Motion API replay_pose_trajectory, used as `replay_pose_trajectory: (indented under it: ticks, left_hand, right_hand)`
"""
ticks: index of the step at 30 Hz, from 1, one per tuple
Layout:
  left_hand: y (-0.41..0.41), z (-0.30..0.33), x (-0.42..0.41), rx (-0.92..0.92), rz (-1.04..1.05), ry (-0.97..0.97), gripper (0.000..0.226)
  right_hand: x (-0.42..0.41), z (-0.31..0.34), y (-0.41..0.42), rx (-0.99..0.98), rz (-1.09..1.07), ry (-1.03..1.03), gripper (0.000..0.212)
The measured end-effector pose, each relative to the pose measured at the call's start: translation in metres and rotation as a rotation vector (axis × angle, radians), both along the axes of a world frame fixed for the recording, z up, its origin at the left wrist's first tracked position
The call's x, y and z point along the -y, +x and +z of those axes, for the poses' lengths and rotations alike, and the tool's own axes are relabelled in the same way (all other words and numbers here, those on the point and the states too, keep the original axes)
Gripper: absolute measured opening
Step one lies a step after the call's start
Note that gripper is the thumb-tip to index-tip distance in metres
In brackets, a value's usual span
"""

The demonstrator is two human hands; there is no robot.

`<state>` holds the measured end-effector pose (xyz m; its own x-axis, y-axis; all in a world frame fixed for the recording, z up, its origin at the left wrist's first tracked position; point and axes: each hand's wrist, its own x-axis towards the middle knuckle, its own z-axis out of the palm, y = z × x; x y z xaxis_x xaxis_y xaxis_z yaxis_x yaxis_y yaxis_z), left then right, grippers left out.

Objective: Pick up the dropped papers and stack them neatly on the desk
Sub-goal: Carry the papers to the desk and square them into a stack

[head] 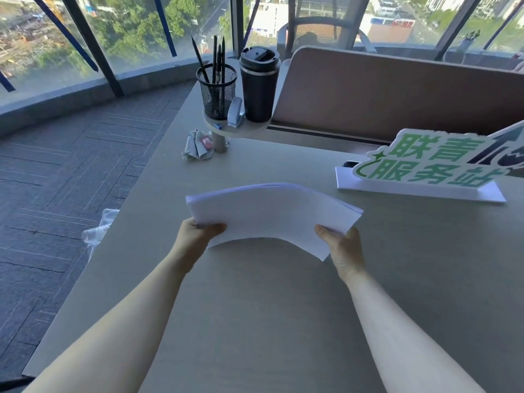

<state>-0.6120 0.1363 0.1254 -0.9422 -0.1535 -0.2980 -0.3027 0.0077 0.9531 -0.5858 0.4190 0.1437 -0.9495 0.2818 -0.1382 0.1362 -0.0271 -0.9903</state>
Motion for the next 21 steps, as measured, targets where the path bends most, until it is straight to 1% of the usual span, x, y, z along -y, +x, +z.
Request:
replay_pose_trajectory:
  ticks: [4, 6, 8, 9, 11, 13, 16, 19, 21]
  left_hand:
    - [-0.006, -0.003, 0.006, -0.043, 0.074, -0.039, 0.012]
    - [-0.002, -0.012, 0.009, 0.025, 0.023, -0.101, 0.013]
    - [0.006, -0.02, 0.008, 0.07, -0.001, -0.152, 0.015]
    - [0.008, -0.02, 0.008, 0.056, 0.015, -0.157, 0.013]
    - [0.008, -0.016, 0.014, -0.004, 0.067, -0.126, 0.008]
    - [0.007, -0.005, 0.03, -0.038, 0.095, -0.079, 0.009]
    - [0.001, 0.015, 0.064, -0.062, 0.107, -0.096, 0.025]
    - [-0.01, 0.026, 0.102, -0.008, 0.118, -0.152, 0.047]
    - [-0.018, 0.023, 0.123, 0.055, 0.098, -0.196, 0.05]
  right_hand:
    - [0.001, -0.002, -0.001, 0.026, -0.021, 0.058, 0.02]
    - [0.005, -0.014, 0.006, 0.146, 0.017, 0.113, 0.016]
    - [0.01, -0.029, 0.015, 0.271, 0.038, 0.219, 0.01]
    - [0.012, -0.033, 0.017, 0.269, 0.011, 0.25, 0.011]
    - [0.02, -0.029, 0.017, 0.168, -0.028, 0.261, 0.011]
    - [0.032, -0.015, 0.013, 0.073, 0.014, 0.263, 0.017]
    - [0.059, -0.004, 0.002, 0.049, 0.122, 0.269, 0.023]
    - [0.093, -0.004, -0.013, 0.14, 0.206, 0.31, 0.017]
    - [0.113, -0.005, -0.024, 0.209, 0.249, 0.33, 0.013]
